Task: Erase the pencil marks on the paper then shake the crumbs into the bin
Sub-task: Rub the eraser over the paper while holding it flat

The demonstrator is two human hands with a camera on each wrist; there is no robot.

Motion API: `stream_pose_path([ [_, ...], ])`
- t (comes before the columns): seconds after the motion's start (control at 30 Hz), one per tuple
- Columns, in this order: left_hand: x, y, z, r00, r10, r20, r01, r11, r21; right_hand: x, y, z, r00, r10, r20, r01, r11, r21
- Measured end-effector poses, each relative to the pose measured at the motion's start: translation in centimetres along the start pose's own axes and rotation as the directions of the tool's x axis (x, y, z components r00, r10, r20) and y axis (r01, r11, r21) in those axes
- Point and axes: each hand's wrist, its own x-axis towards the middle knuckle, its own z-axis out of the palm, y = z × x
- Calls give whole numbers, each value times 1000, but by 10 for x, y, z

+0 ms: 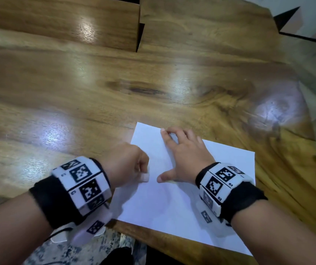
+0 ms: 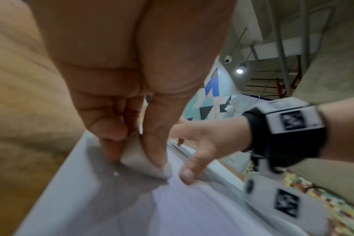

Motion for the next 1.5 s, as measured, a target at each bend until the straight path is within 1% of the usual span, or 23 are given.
stream_pose_path([
  [0.07,5,0,-5,1000,-24,-1,23,1000,-21,0,0,0,1000,-2,0,2,1000,3],
  [0.13,28,3,-18,989,-59,-133,54,998,-36,1,1,1,1000,0,-1,0,1000,7],
  [0.2,49,9,-28,959,-88,-269,74,995,-62,1,0,1,1000,-1,0,1,1000,12],
  [0.23,54,12,-29,951,-95,-293,79,995,-66,1,0,1,1000,-3,-1,3,1000,14],
  [0.3,47,15,-22,970,-65,-232,55,997,-51,1,0,1,1000,-2,-7,2,1000,25],
  [0.4,19,16,-5,999,36,32,-36,999,4,1,1,1,1000,-3,-12,3,1000,23],
  [0.43,17,15,-5,997,48,68,-49,999,8,1,1,1,1000,-3,-13,4,1000,22],
  [0.47,19,14,-8,998,37,52,-37,999,-2,1,0,1,1000,-4,-12,4,1000,21],
  [0.57,43,14,-26,982,-49,-180,45,999,-30,1,0,1,1000,-3,-13,4,1000,13],
  [0.63,51,16,-27,966,-44,-254,44,999,-5,1,1,1,1000,-3,-13,3,1000,18],
  [0.67,47,15,-24,972,-17,-235,18,1000,5,1,1,2,1000,-3,-14,3,1000,24],
  [0.73,26,13,-12,995,53,-83,-51,998,27,2,1,2,1000,-2,-16,2,1000,28],
  [0.8,9,11,-1,993,97,62,-100,994,48,2,2,3,1000,-2,-22,2,1000,26],
  [0.83,8,10,-1,992,99,82,-104,993,54,1,2,3,1000,-2,-25,3,1000,26],
  [0.9,19,12,-8,998,66,3,-66,997,27,1,2,3,1000,-6,-19,6,1000,26],
  [1.0,45,17,-19,978,6,-211,-6,1000,-2,0,1,1,1000,-4,-8,4,1000,28],
  [1.07,41,17,-15,981,28,-191,-27,1000,7,0,1,1,1000,-5,-9,6,1000,24],
  [1.17,9,11,3,994,111,4,-111,994,20,0,2,2,1000,-10,-14,10,1000,3],
  [1.23,2,9,5,992,116,59,-118,992,34,0,1,2,1000,-10,-15,10,1000,-3],
  [1.3,15,11,-3,997,77,-11,-77,997,31,0,1,1,1000,-11,-12,11,1000,-6],
  [1.4,39,19,-13,983,23,-184,-22,1000,5,0,1,0,1000,-10,-3,10,1000,7],
  [1.43,41,20,-13,979,25,-202,-24,1000,7,0,1,-1,1000,-8,-3,8,1000,12],
  [1.5,31,18,-7,984,64,-165,-64,998,1,-1,1,0,1000,-5,0,5,1000,17],
])
